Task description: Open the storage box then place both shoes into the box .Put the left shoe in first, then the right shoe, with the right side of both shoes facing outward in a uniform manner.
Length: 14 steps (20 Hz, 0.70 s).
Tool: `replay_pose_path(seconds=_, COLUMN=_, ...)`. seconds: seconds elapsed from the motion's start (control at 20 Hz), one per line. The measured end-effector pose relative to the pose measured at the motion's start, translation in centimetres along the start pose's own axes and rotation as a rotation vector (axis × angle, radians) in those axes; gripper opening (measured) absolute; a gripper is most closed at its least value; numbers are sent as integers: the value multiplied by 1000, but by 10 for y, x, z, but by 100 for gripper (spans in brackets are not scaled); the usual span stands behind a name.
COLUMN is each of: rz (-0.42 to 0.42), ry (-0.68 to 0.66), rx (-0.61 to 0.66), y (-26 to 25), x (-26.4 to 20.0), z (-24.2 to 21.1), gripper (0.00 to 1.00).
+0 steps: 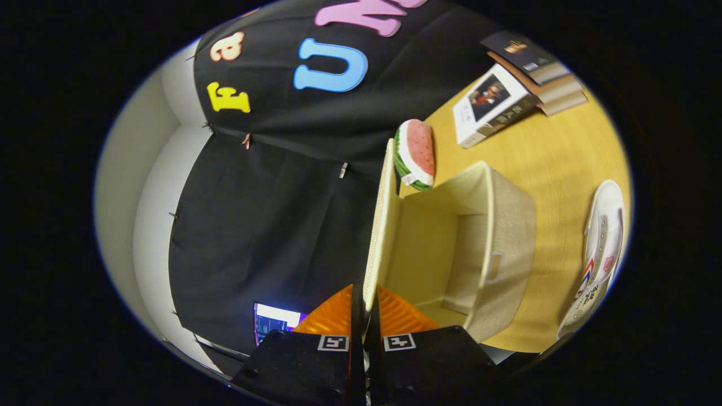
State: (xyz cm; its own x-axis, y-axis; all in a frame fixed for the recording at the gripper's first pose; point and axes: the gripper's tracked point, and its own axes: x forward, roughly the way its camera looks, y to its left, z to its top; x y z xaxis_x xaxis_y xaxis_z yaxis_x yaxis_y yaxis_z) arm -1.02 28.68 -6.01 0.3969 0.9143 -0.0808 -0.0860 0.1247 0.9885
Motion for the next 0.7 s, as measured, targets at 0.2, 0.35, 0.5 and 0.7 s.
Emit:
replay_pose_path(seconds=0.2, rz=-2, ry=36, rx=-75, y=56, x=41, z=-1, gripper=8)
replay_pose_path(seconds=0.35, rz=-8, ry=68, rx=-112, y=82, x=77, z=-10, gripper=8)
replay_pose_path(seconds=0.5, rz=-12, ry=91, rx=-138, y=95, x=112, z=-22, gripper=8)
replay_pose_path(seconds=0.7, rz=-10, ry=117, rx=-151, y=105, x=145, z=-34, gripper=14)
